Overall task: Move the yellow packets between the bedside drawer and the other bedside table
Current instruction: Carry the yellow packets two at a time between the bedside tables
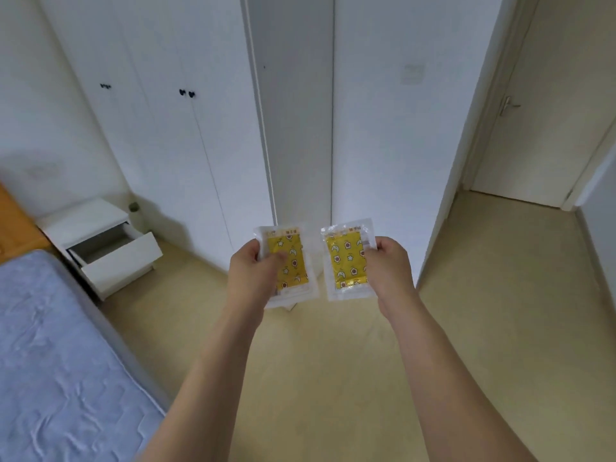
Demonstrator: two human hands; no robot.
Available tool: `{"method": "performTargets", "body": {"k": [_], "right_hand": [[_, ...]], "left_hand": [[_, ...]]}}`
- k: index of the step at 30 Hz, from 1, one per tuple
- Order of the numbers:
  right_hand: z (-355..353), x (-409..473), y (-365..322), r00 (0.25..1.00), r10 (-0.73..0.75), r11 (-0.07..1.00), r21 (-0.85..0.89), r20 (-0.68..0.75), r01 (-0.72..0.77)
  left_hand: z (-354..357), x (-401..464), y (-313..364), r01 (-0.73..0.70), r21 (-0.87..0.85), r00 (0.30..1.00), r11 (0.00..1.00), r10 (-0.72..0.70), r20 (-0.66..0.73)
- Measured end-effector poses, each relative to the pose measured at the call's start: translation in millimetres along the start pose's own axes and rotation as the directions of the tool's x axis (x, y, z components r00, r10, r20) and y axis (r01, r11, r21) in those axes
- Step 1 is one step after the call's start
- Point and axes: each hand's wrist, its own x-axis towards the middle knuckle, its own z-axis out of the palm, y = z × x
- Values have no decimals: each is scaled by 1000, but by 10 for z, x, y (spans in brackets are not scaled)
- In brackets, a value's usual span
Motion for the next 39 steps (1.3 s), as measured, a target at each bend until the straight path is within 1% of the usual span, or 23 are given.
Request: {"method": "performTargets", "body": {"k": [5,11,14,18,21,24,28,30,33,36,39], "right_hand": [[947,1148,-67,990,-18,1000,-13,139,20],[2152,2351,-451,961,-52,997,-35,271,64],[2765,2785,-599,942,-49,998,-31,332,63],[3626,3226,-676,900,-8,1000,-17,435,17],[4351,3556,-693,856,4,1000,-10,517,2],[5073,3887,-767,813,-14,1000,4,583,14],[6068,4356,-1029,756,-45,999,28,653,35],[6552,4509,-1197,720,-67,998,45,691,49],[7255,4609,-1374,663,-65,998,50,746,41],[7921,4635,-1418,598,-36,999,15,800,40],[8631,4680,-1382,570,-20,998,-22,821,66]], "left_hand": [[-41,1259,-148,19,-30,994,999,-22,-110],[-386,2788,16,4,-99,968,995,-29,-251],[-584,3361,65,6,-111,946,994,-42,-321],[-888,4078,-45,47,-117,913,992,-90,-398],[-1167,4692,-190,64,-147,875,987,-126,-467],[-1459,5306,-295,71,-140,838,988,-135,-529],[-1941,6128,-223,104,-76,770,992,-128,-625],[-2228,6485,-137,92,-51,737,994,-102,-668],[-2679,6901,-101,82,-48,661,995,-91,-745],[-3095,7224,-222,94,-88,604,992,-127,-787],[-3528,7567,-405,117,-121,531,986,-165,-831]]}}
